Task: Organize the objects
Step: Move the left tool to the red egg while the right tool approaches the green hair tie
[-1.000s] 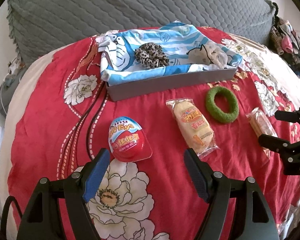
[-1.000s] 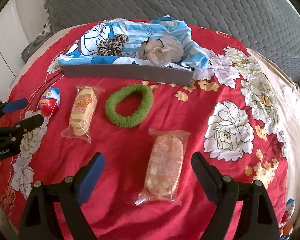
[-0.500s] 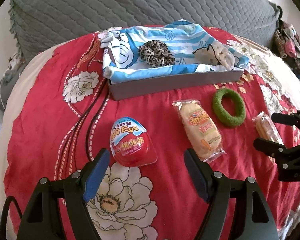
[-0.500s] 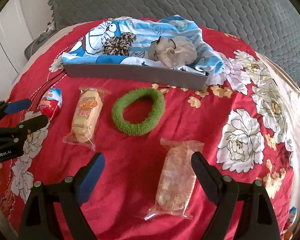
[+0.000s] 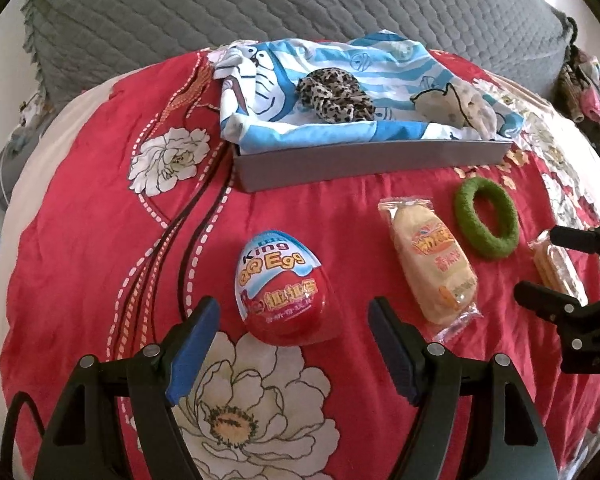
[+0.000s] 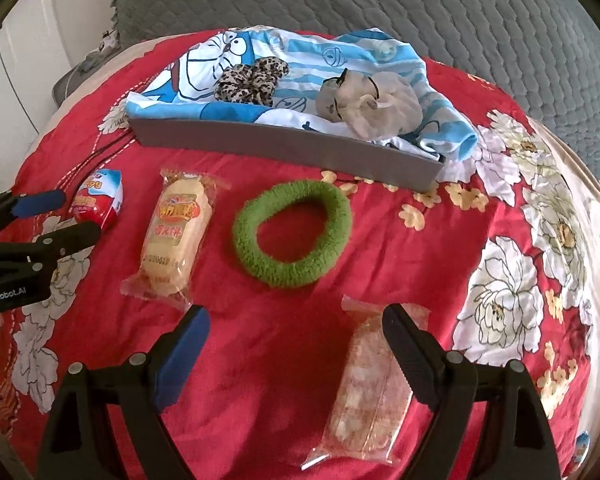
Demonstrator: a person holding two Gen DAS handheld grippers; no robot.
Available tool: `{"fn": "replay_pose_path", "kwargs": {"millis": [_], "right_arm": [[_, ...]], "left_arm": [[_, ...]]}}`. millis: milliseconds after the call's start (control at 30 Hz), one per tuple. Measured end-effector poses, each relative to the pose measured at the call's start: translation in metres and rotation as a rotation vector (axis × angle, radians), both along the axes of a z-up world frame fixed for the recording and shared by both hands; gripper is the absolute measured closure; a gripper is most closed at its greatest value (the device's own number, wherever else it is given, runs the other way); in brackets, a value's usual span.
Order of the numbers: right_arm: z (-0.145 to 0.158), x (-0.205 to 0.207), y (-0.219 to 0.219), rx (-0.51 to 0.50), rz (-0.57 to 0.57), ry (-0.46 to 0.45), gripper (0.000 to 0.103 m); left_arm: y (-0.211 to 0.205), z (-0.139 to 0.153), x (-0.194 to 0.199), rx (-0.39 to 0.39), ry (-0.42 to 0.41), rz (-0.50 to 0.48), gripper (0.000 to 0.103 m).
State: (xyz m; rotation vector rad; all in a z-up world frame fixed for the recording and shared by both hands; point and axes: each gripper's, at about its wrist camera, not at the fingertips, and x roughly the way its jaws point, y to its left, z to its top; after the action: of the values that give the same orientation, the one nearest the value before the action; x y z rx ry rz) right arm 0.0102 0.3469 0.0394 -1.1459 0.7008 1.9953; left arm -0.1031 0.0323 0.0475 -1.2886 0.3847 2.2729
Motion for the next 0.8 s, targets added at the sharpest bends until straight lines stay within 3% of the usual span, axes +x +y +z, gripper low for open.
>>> {"fn": "replay_pose_path", "kwargs": {"millis": [800], "right_arm": [[-0.014, -0.025, 0.019, 0.016, 0.042, -0.019, 0.015]], "left_arm": [[0.001, -0.017, -0.019, 0.007, -0.037, 0.014, 0.025]]}}
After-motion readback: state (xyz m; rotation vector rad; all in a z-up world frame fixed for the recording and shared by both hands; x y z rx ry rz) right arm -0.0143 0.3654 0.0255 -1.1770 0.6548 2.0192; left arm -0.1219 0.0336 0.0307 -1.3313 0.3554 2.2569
